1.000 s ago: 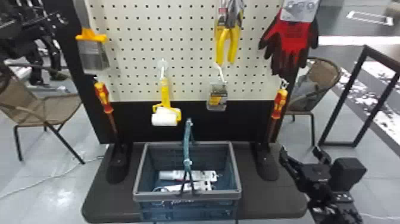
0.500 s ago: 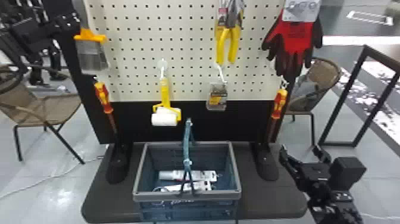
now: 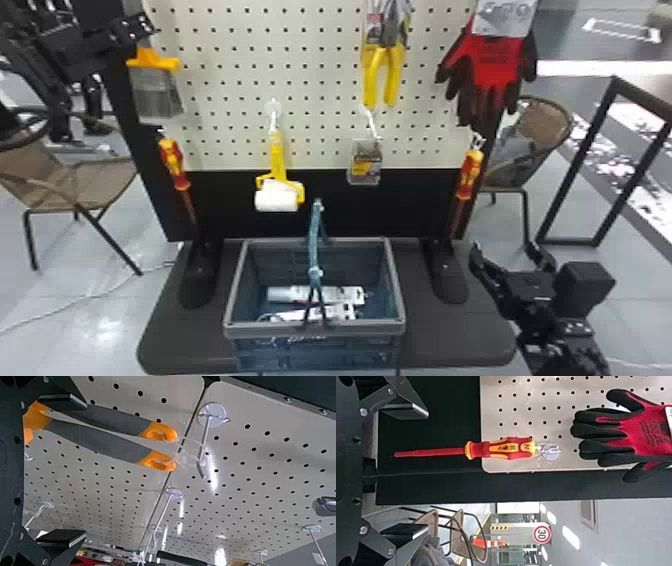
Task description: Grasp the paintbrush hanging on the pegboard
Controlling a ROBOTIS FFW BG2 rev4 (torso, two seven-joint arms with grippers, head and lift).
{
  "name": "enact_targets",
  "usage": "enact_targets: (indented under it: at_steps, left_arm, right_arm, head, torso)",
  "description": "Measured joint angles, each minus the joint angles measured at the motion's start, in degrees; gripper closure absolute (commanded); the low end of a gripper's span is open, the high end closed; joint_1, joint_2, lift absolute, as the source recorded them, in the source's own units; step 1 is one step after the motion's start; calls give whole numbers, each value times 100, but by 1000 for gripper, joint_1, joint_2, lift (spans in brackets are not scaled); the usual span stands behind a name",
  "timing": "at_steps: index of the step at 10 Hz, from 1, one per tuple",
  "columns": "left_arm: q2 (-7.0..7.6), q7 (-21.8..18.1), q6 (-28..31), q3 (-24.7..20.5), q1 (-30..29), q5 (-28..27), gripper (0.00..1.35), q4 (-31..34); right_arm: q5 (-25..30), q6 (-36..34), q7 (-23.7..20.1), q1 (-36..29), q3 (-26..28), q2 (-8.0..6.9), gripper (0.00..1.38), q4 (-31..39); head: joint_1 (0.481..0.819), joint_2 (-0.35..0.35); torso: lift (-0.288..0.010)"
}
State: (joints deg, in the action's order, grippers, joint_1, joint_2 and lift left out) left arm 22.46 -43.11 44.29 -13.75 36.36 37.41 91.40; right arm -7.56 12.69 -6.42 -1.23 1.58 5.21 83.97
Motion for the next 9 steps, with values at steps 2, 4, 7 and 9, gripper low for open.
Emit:
enact_targets:
  at_steps: [2,4,7,9]
  left_arm:
    - [120,-49,52,126,127,-80,171,-123]
    - [221,-145,133,227,267,-215,173,-170]
    - [281,-232,126,511,419,-263,173,-223]
    - [394,-382,129,762,572,-369,202,-327]
  right_arm:
    - [0,18,0,1,0,4,277,-3]
    - [0,46,0,8,0,5,277,-8]
    - [-8,56,0,17,0,20,277,-20]
    - [-6,71,0,23,0,45,277,-21]
  head:
    - [549,0]
    - [549,0]
    - [549,0]
    - [549,0]
  torso:
    - [-100]
    - [-100]
    - [-100]
    - [-100]
